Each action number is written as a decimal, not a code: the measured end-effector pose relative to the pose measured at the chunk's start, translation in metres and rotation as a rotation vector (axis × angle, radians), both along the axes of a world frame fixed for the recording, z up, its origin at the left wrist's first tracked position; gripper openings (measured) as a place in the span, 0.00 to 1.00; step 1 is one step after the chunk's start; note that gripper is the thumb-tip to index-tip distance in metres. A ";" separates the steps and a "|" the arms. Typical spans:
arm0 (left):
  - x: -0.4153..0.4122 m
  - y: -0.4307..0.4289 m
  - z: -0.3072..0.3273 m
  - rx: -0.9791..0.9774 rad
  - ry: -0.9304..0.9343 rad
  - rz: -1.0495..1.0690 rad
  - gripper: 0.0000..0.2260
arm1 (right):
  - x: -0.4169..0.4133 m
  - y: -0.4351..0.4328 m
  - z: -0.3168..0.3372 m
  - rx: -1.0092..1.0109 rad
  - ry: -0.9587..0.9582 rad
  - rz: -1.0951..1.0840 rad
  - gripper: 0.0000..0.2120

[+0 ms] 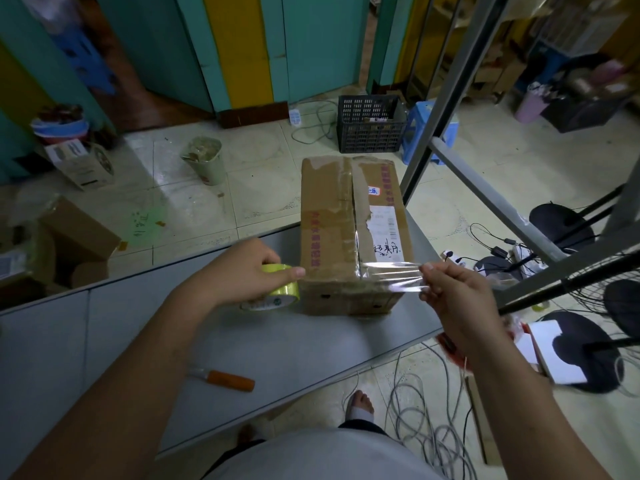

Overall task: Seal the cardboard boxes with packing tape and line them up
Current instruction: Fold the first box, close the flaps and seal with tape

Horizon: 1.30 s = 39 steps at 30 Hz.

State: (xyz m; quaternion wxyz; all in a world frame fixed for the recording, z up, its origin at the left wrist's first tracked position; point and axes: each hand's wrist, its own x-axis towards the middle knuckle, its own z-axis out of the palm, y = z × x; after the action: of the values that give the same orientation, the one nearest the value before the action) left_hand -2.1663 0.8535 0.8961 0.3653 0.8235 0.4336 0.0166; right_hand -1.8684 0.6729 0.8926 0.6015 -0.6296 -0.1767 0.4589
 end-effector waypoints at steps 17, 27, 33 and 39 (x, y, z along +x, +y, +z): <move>-0.006 0.028 -0.028 0.011 -0.047 -0.063 0.31 | 0.020 0.002 -0.016 -0.088 -0.062 -0.042 0.07; -0.008 0.031 -0.037 0.009 -0.114 0.058 0.29 | 0.025 0.005 -0.026 -0.086 -0.099 -0.023 0.08; -0.004 0.031 -0.038 0.027 -0.027 0.039 0.31 | 0.032 0.002 -0.037 -0.088 -0.123 -0.008 0.09; 0.004 0.032 -0.041 0.040 0.040 0.025 0.30 | 0.041 0.002 -0.055 -0.110 -0.093 -0.017 0.07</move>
State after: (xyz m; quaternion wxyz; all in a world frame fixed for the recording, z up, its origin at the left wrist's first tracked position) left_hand -2.1627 0.8855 0.8548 0.3397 0.8255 0.4505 0.0134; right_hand -1.8271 0.6748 0.8377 0.5608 -0.6840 -0.1736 0.4330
